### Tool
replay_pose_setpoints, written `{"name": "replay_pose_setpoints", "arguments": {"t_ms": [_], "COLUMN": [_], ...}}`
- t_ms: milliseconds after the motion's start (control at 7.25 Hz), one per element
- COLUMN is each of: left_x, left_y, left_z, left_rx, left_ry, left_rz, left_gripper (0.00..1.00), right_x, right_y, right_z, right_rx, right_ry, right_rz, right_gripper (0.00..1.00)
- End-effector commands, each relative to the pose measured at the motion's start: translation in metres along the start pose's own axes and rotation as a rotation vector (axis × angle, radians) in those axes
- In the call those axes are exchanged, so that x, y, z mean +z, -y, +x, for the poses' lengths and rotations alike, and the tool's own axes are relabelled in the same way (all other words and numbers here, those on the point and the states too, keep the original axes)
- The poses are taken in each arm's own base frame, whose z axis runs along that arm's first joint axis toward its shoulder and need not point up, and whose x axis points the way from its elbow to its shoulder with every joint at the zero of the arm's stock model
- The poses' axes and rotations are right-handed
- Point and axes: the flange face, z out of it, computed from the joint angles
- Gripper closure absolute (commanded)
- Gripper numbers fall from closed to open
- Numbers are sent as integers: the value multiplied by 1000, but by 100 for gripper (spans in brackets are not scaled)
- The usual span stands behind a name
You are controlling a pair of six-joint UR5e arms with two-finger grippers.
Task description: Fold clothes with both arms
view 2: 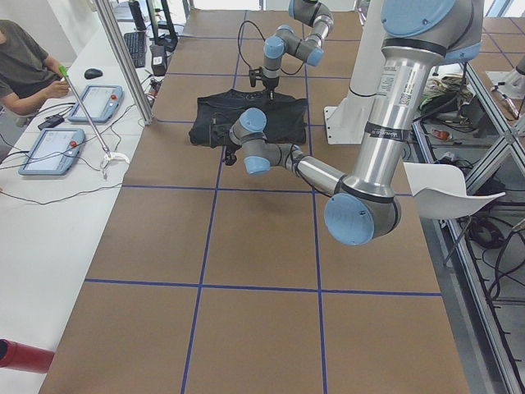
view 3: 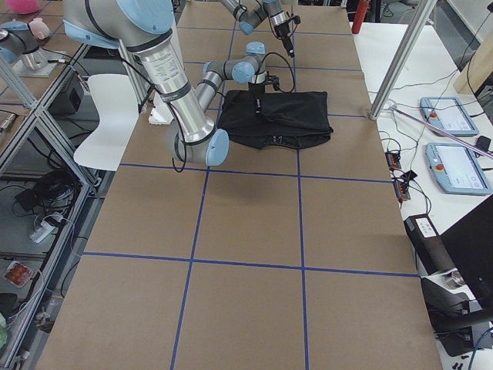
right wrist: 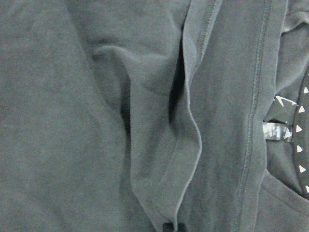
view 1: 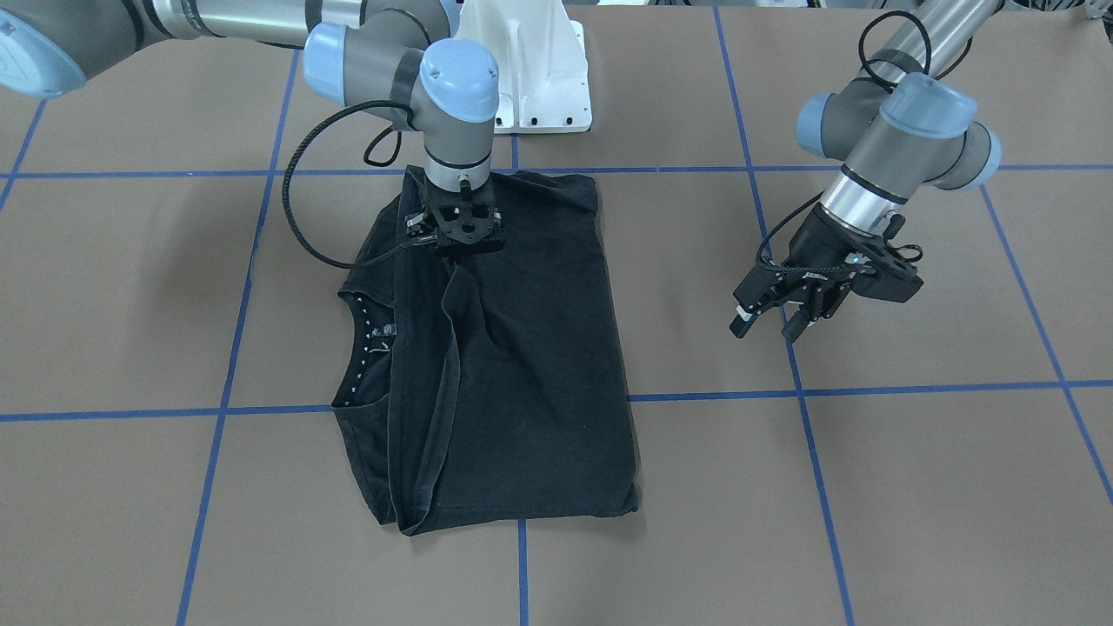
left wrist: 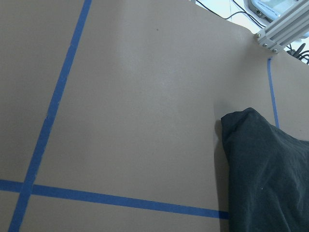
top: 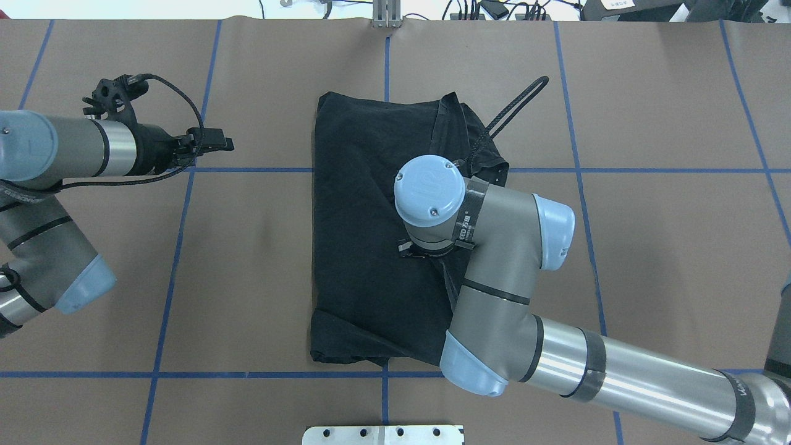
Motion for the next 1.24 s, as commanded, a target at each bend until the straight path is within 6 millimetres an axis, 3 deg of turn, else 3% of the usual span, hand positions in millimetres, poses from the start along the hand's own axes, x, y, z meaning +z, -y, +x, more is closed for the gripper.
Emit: {"name": "replay_pose_setpoints", "arguments": {"t_ms": [0, 966, 1104], "left_x": [-1, -2, -3], "left_y": [0, -1, -1], "left_z": [3, 3, 5], "left_rx": [-4, -8, -7], "left_ry": [-6, -7, -10], "left_rz": [1, 0, 0], "left_gripper": [1, 1, 1], "right_x": [21, 40, 39], "right_y": [-9, -3, -2], "right_z": [42, 56, 56], "right_rx": [2, -23, -22], "right_ry": [-40, -87, -86], "right_rz": [-15, -19, -18], "right_gripper": [100, 100, 93]}}
